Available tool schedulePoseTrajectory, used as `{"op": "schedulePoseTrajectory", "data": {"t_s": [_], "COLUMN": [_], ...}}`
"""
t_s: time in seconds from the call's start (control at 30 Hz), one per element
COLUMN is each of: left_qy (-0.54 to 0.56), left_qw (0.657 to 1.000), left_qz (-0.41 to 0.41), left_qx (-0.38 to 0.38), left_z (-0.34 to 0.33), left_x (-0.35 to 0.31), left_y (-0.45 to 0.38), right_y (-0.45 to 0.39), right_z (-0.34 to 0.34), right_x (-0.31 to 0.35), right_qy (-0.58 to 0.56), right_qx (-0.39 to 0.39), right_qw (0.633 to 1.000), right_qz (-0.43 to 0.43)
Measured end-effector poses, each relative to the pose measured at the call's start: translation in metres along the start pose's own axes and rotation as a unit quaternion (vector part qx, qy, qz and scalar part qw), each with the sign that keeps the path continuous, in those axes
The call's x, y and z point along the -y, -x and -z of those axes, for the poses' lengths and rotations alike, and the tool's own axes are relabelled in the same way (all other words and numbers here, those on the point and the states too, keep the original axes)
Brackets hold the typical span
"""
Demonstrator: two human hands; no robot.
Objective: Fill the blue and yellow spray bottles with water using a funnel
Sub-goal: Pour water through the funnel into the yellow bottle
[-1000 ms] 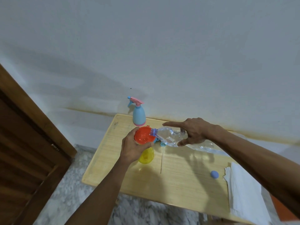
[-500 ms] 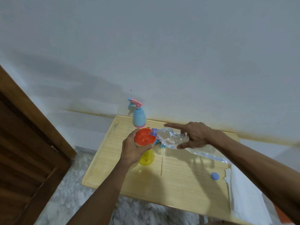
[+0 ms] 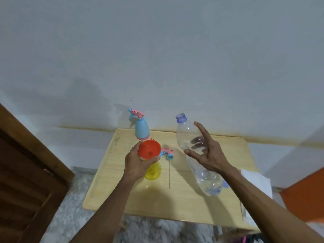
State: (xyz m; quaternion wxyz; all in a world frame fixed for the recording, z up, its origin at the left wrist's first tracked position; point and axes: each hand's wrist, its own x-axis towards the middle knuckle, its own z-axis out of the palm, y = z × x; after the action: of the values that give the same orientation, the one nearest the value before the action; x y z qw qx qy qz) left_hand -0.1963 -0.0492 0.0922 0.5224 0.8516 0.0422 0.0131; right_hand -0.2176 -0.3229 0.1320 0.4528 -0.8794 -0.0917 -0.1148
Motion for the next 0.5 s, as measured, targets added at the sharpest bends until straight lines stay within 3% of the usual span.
{"op": "schedulePoseTrajectory", "data": {"t_s": [0.1, 0.3, 0.5], "left_qy": [-0.007, 0.004, 0.002], "left_qw": [1.0, 1.0, 1.0], "left_qz": [-0.004, -0.004, 0.0], "left_qx": [0.001, 0.012, -0.001], "left_z": [-0.001, 0.001, 0.001], "left_x": [0.001, 0.0, -0.004], "left_y": [0.0, -0.002, 0.0], "right_y": [0.013, 0.035, 0.05], "right_z": [-0.001, -0.007, -0.012], "right_x": [-0.002, -0.019, -0.03], "right_qy": [-0.013, -0.007, -0.027], "right_qx": [-0.088, -0.192, -0.247], "right_qw": [0.996, 0.976, 0.958], "right_qz": [-0.03, -0.099, -0.142]}}
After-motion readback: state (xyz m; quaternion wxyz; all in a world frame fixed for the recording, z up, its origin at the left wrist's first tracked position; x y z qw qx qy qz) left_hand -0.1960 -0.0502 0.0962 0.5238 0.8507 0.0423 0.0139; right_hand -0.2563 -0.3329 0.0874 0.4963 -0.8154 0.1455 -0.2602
